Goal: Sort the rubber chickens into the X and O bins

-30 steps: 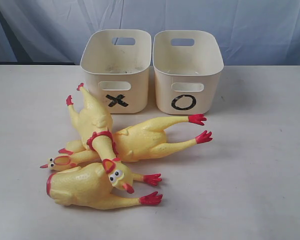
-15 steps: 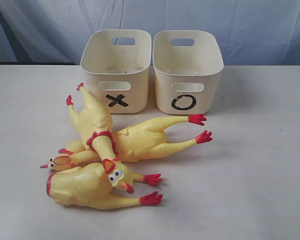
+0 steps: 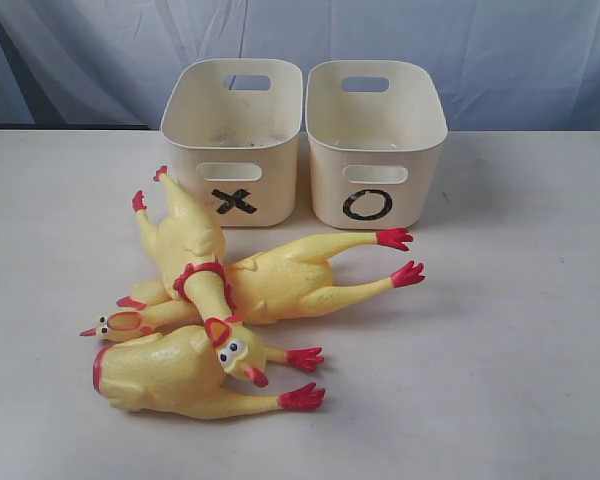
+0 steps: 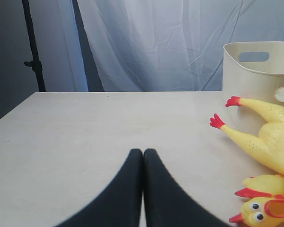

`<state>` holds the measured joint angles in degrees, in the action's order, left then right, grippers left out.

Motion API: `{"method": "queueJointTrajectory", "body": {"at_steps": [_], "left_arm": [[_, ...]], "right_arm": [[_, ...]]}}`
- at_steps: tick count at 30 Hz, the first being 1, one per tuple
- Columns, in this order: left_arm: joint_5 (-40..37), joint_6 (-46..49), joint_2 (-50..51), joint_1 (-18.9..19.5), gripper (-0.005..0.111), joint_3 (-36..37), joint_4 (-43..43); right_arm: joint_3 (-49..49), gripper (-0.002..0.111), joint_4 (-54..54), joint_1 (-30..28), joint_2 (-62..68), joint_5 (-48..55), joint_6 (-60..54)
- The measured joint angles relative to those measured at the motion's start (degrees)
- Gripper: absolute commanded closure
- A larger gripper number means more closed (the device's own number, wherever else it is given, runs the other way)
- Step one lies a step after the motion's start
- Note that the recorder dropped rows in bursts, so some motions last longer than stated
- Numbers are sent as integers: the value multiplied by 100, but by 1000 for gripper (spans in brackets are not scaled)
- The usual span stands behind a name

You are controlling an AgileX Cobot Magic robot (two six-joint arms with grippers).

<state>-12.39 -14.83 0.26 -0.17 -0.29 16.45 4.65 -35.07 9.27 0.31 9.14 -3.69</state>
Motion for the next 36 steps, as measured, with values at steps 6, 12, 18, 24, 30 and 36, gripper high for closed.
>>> {"method": "queueJointTrajectory", "body": {"at_steps": [6,12,18,24,30,36], "left_arm": [[0,9,0,0,106,0,0],[0,9,0,0,106,0,0],[0,9,0,0,106,0,0],[0,9,0,0,106,0,0],[0,9,0,0,106,0,0],[-11,9,0,0,106,0,0]], "right_arm": [[1016,109,0,0,61,405,-160],[2121,109,-42,0,955,1396,-1139],[3166,109,-243,0,2572,2917,-2055],[4006,109,-648,0,4306,4216,-2709],[4710,109,-708,75,5537,4660,-2829],[5202,109,-533,633,6396,4481,-2864]]}}
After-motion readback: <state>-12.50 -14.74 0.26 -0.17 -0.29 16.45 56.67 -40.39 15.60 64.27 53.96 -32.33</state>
